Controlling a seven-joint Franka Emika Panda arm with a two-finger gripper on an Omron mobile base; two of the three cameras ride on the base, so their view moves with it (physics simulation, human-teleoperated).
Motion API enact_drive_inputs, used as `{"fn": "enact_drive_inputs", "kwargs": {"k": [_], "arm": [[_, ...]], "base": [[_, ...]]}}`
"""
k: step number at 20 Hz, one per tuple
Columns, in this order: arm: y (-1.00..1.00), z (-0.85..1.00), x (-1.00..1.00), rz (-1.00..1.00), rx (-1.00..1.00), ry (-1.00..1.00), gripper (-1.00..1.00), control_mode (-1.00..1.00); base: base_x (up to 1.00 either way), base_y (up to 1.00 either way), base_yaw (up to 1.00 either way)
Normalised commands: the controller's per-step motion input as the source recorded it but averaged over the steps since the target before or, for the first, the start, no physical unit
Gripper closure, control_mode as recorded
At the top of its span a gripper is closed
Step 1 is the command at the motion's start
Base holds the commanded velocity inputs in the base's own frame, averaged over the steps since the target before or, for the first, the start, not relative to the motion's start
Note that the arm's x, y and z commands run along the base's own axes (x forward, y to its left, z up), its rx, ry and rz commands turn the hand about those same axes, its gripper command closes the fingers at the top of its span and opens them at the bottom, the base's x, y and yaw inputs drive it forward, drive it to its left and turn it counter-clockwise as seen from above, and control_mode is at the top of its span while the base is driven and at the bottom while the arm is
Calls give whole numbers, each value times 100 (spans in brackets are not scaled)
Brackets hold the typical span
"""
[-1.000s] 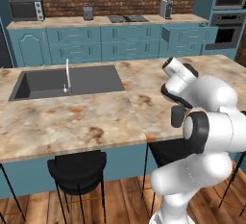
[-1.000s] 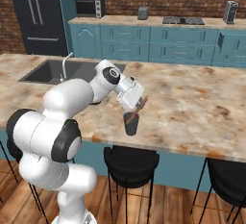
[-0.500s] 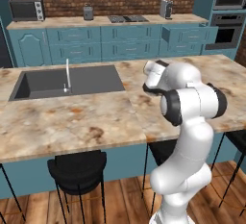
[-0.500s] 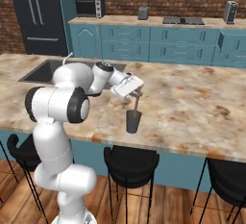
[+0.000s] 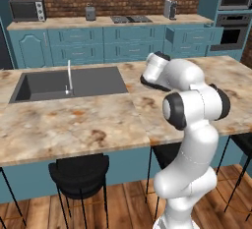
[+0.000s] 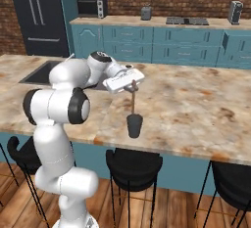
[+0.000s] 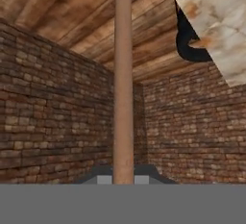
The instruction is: Take a straw from the drawer in front and place it inside the glass cup on the dining counter.
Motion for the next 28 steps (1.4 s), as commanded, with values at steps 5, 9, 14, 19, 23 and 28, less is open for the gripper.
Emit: {"fn": "enact_drive_inputs", "kwargs": {"k": [5, 9, 14, 19, 23, 28], "arm": [[36, 4, -14, -14, -14, 0, 100, -100], [18, 0, -35, -15, -9, -4, 100, -100], [13, 0, -37, -15, -4, -4, 100, -100], [10, 0, -11, -16, -3, -3, 100, -100], [0, 0, 0, -9, 0, 0, 100, -100], [0, -2, 0, -4, 0, -1, 100, -100]], "base": [[0, 0, 0], [0, 0, 0], [0, 0, 0], [0, 0, 0], [0, 0, 0], [0, 0, 0]]}}
